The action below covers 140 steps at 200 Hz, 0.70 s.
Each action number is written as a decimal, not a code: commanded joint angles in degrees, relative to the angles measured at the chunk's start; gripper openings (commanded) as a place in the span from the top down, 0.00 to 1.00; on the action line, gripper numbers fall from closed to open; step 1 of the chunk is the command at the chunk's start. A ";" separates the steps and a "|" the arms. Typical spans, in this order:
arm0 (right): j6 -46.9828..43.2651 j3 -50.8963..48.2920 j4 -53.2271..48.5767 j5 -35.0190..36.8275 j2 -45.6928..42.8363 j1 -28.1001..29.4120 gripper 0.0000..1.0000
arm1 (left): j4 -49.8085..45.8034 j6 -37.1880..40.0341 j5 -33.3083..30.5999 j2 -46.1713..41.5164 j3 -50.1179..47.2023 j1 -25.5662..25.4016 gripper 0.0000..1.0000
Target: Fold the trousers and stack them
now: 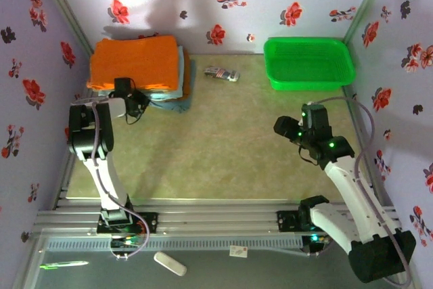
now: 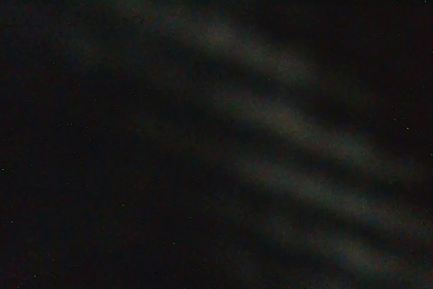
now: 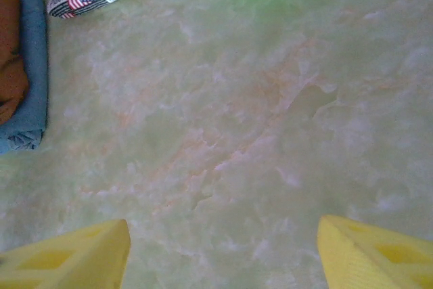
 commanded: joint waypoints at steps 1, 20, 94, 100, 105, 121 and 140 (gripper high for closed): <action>-0.65 2.14 -1.86 -0.55 -0.59 -0.53 0.27 | -1.63 -3.34 -9.63 5.51 2.93 5.87 1.00; -0.76 2.65 -2.88 -0.60 -1.07 -0.52 0.26 | -3.00 -2.28 -11.35 5.53 4.97 5.92 1.00; -2.98 6.59 -8.48 0.39 -5.50 -0.59 0.26 | 1.49 2.91 -8.70 -6.79 -5.82 7.28 1.00; -3.33 7.22 -8.87 0.12 -5.66 -0.62 0.25 | 1.32 3.35 -8.14 -9.21 -7.75 7.28 1.00; -3.53 7.85 -9.06 -0.04 -5.74 -0.58 0.25 | 0.97 3.72 -7.88 -11.58 -9.51 7.28 1.00; -4.47 9.73 -9.30 -0.86 -6.73 -0.66 0.23 | 0.83 4.68 -7.73 -21.41 -16.91 7.19 1.00; -5.92 11.62 -8.99 0.31 -8.84 -0.60 0.21 | -3.30 6.55 -9.19 -36.53 -24.93 7.12 0.87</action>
